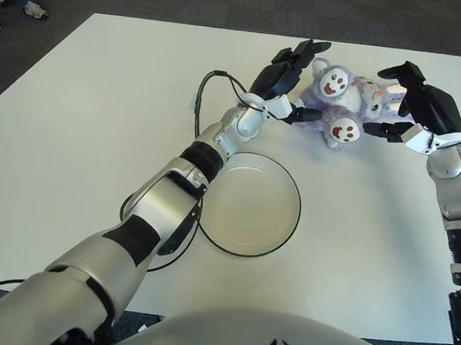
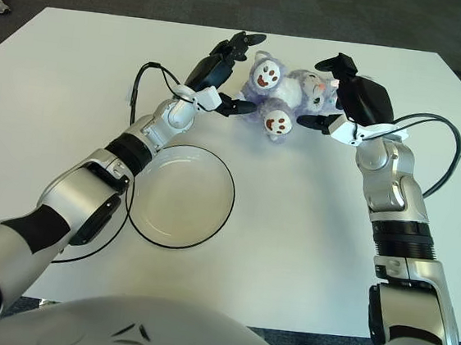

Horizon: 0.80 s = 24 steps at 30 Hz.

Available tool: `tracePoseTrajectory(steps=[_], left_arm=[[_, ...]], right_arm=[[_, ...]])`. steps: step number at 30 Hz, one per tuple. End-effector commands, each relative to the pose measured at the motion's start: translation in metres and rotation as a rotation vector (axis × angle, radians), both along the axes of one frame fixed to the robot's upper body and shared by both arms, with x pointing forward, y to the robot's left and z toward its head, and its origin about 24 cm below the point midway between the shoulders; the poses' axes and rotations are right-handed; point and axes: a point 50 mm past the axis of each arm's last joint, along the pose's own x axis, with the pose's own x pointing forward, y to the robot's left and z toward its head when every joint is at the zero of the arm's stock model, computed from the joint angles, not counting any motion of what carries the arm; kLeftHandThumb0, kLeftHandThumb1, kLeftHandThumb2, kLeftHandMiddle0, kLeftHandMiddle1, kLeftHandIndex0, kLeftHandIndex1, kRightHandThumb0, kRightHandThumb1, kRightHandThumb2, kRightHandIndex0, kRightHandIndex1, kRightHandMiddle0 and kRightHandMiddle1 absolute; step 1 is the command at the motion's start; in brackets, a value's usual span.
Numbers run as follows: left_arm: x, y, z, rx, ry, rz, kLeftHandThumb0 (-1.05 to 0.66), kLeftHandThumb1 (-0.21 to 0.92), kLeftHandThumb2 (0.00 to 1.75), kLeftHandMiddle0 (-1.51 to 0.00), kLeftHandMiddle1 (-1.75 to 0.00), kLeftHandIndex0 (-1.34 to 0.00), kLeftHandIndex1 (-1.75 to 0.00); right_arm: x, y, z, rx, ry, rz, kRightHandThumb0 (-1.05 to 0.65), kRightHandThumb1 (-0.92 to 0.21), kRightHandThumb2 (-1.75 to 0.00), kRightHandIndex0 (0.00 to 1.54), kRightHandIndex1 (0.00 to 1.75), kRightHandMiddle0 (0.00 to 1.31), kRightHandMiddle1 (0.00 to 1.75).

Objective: Put the doll into the plate.

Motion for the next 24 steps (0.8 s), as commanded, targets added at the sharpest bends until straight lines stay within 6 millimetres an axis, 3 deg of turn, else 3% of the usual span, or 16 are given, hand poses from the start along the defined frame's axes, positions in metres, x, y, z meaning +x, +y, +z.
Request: tracePoseTrajectory(steps=[1,14,15,17,19,24], left_arm=[[0.001,-0.006,0.01,0.013,-0.05,-0.01,-0.71,0.4,0.81,-0.03,-1.19,0.0,-0.85],[0.0,-0.014,0.01,0.026,-0.06,-0.015,-0.62,0.38,0.88,-0.03,-1.31,0.0,-1.01],[-0.001,-0.015,0.01,0.026,-0.064,-0.021,-0.59,0.37,0.9,-0.04,-1.31,0.0,-1.05],[-0.002,-0.017,0.011,0.028,-0.07,-0.029,-0.56,0.36,0.93,-0.05,-1.32,0.0,-1.09],[-0.003,-0.018,0.011,0.036,-0.077,-0.037,-0.52,0.35,0.97,-0.07,-1.35,0.0,-1.14],[-0.003,-0.021,0.012,0.052,-0.095,-0.041,-0.46,0.35,1.01,-0.1,-1.4,0.0,-1.19]], right_arm=[[-0.001,-0.003,0.003,-0.011,0.008,-0.016,-0.93,-0.63,-0.43,0.53,1.75,0.0,0.88],[-0.001,-0.003,0.002,-0.035,0.044,-0.033,-0.92,-0.63,-0.43,0.52,1.75,0.0,0.77],[-0.001,-0.004,0.001,-0.032,0.053,-0.035,-0.93,-0.64,-0.44,0.33,1.73,0.0,0.73],[-0.002,-0.004,0.001,-0.029,0.066,-0.039,-0.94,-0.64,-0.45,0.17,1.71,0.0,0.7],[-0.002,-0.004,0.001,-0.029,0.084,-0.04,-0.95,-0.64,-0.47,0.08,1.26,0.0,0.62],[-0.003,-0.002,0.002,-0.025,0.118,-0.04,-0.96,-0.63,-0.49,0.01,0.76,0.0,0.46]])
